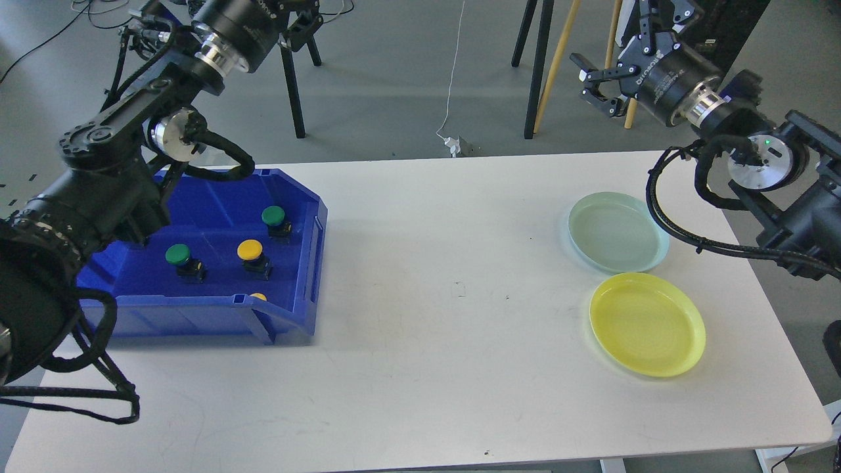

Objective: Pass button and place on color plate
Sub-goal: 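Raise the left arm and move the left gripper over the blue bin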

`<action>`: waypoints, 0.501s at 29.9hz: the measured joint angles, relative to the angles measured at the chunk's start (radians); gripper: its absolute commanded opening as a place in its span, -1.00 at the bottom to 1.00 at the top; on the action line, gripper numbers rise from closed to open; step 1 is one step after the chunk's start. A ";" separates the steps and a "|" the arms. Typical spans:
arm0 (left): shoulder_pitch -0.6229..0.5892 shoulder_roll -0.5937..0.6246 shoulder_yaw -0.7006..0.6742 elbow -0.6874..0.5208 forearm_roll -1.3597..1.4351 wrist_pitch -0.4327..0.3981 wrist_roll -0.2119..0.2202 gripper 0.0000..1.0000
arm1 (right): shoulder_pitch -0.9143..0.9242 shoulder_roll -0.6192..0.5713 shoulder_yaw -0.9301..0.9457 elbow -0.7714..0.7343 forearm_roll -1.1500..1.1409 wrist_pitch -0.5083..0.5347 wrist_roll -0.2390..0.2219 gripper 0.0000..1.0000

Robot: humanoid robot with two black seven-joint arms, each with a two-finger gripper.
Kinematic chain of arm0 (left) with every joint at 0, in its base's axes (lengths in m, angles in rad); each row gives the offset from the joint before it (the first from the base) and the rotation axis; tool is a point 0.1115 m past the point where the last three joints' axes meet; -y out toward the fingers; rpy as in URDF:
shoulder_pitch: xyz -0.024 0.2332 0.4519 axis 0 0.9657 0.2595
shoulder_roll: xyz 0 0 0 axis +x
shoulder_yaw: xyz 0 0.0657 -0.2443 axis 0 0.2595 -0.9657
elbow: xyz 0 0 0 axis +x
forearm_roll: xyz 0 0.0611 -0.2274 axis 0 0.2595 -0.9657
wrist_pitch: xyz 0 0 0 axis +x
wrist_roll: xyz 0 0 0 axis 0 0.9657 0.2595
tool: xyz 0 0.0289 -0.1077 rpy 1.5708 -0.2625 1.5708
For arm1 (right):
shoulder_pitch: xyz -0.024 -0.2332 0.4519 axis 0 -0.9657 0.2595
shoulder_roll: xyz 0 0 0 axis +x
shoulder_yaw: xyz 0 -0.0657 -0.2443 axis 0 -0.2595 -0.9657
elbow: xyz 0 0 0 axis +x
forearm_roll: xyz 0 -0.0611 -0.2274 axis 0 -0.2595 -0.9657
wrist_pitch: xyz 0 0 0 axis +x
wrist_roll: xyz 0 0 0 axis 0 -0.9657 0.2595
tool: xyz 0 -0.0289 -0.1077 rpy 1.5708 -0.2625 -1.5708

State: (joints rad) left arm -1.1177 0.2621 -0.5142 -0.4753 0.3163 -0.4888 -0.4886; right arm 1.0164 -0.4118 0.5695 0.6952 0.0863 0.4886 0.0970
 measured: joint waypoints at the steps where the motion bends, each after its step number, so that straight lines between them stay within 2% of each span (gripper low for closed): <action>1: 0.015 0.006 0.000 0.000 0.000 0.000 0.000 1.00 | 0.000 0.001 0.000 0.001 0.000 0.000 -0.002 1.00; 6: 0.088 0.023 0.000 0.009 -0.009 -0.001 0.000 1.00 | 0.013 0.023 0.002 -0.009 -0.018 0.000 -0.005 1.00; 11: 0.117 0.025 -0.040 0.071 -0.125 0.001 0.000 1.00 | 0.017 0.014 0.014 -0.028 -0.020 0.000 0.005 1.00; 15: 0.204 0.017 -0.174 -0.089 -0.242 0.000 0.000 1.00 | 0.007 0.010 0.015 -0.059 -0.019 0.000 0.007 1.00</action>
State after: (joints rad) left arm -0.9132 0.2790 -0.6883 -0.5645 0.0740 -0.4883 -0.4887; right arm 1.0236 -0.4021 0.5849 0.6362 0.0671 0.4888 0.1040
